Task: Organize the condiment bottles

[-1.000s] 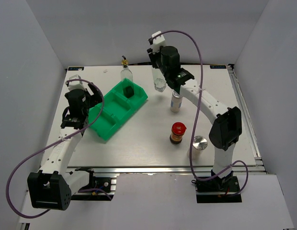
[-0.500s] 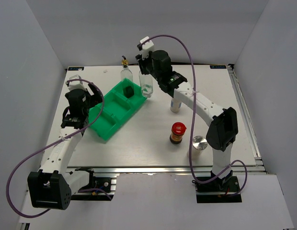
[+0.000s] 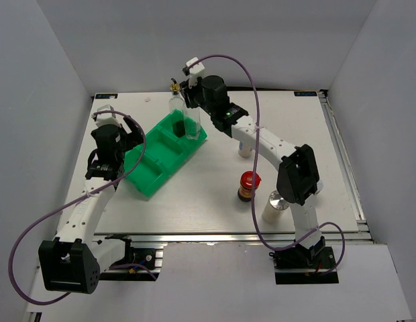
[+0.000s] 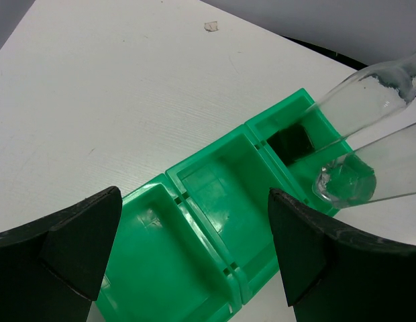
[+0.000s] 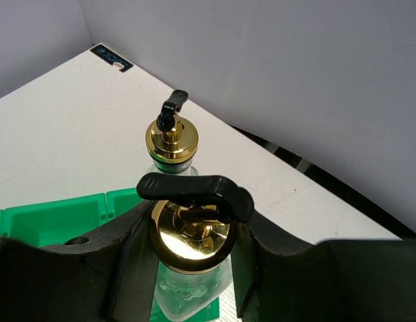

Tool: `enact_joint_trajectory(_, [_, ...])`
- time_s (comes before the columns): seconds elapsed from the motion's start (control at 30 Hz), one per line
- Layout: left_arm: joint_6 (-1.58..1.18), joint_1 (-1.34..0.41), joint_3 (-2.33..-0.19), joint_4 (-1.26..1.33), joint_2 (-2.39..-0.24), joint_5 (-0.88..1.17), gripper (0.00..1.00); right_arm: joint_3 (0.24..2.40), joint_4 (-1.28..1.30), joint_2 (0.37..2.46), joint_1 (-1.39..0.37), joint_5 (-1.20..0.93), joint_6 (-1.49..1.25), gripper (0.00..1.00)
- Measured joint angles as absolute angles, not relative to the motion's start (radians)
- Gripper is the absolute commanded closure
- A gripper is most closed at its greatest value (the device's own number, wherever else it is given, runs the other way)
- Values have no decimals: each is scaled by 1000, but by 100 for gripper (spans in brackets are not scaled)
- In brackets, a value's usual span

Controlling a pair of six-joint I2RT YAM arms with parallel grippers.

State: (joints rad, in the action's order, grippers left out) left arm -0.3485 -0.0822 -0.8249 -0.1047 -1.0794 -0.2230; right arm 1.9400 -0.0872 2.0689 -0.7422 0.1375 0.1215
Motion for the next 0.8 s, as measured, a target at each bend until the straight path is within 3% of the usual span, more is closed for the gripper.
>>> enact_joint_trajectory(0.4, [-348,-82,-825,-105,-1079,-223,2,1943,-202,2103,-747,131,95,100])
enact_joint_trajectory(0.73, [-348,-82,-825,-105,-1079,-224,2,1842,-310,2103,-795,254,122,100])
enact_joint_trajectory(0.77, [-348,-82,-825,-105,-1079,-224,2,1833,-318,2103,-801,268,125,99])
enact_joint_trajectory(0.8, [-348,-82,-825,-105,-1079,-224,2,1822,-321,2103,-807,284,128,90])
